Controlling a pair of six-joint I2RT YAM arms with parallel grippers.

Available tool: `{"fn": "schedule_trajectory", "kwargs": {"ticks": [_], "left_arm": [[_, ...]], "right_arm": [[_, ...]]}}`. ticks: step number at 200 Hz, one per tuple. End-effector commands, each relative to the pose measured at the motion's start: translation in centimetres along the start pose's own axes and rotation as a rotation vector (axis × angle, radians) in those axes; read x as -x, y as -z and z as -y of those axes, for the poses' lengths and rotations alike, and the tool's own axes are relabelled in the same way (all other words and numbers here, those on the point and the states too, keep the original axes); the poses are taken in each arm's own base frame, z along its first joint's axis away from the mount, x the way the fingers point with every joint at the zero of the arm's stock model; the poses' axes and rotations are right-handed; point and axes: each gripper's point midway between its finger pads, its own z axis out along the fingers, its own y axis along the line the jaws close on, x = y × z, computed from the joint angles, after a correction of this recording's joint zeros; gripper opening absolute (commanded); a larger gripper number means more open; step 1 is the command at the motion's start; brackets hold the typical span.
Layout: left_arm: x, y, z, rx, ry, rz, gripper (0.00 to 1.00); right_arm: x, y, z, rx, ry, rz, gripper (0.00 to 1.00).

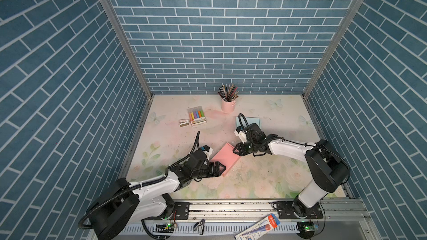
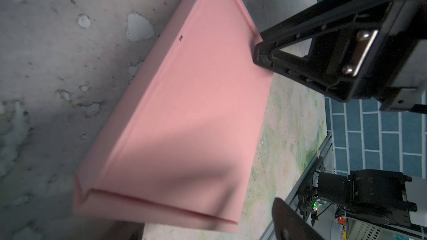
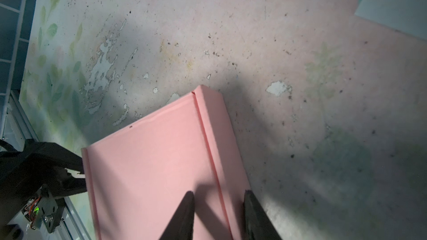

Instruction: Fold the paper box

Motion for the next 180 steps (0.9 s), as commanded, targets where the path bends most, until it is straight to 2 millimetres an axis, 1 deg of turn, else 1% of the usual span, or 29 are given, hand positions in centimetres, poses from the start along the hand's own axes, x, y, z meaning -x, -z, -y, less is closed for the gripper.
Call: {"fn": "schedule_trajectory", "kwargs": {"ticks": [1, 36, 63, 109, 158, 180], "left_arm": [[2.0, 0.2, 1.4, -0.035, -0.034, 0.047, 0.86], [3.2, 0.3, 1.1, -0.028, -0.035, 0.060, 0.85], [3.9, 0.5, 1.0, -0.020, -0.041, 0.065, 0.85], [5.2, 0.9, 0.0, -0.002, -0.028, 0.090, 0.84], [7.0, 1.2, -1.0, 0.021, -0.025, 0.113, 0.84], [7.9, 1.2, -1.2, 0.025, -0.027, 0.122, 0.83]], "right_arm": [[-2.4, 0.2, -1.1, 0.023, -0.018, -0.056, 0.36], [-2.8, 0.4, -2.3, 0.066, -0.031, -0.044, 0.36], [-2.5, 0.2, -3.2, 0.096, -0.042, -0.035, 0.36], [-1.6, 0.1, -4.3, 0.134, -0.050, -0.014, 0.36], [-0.4, -0.4, -4.8, 0.143, -0.042, -0.011, 0.36], [0.6, -0.8, -4.9, 0.138, -0.035, -0.007, 0.36]]}}
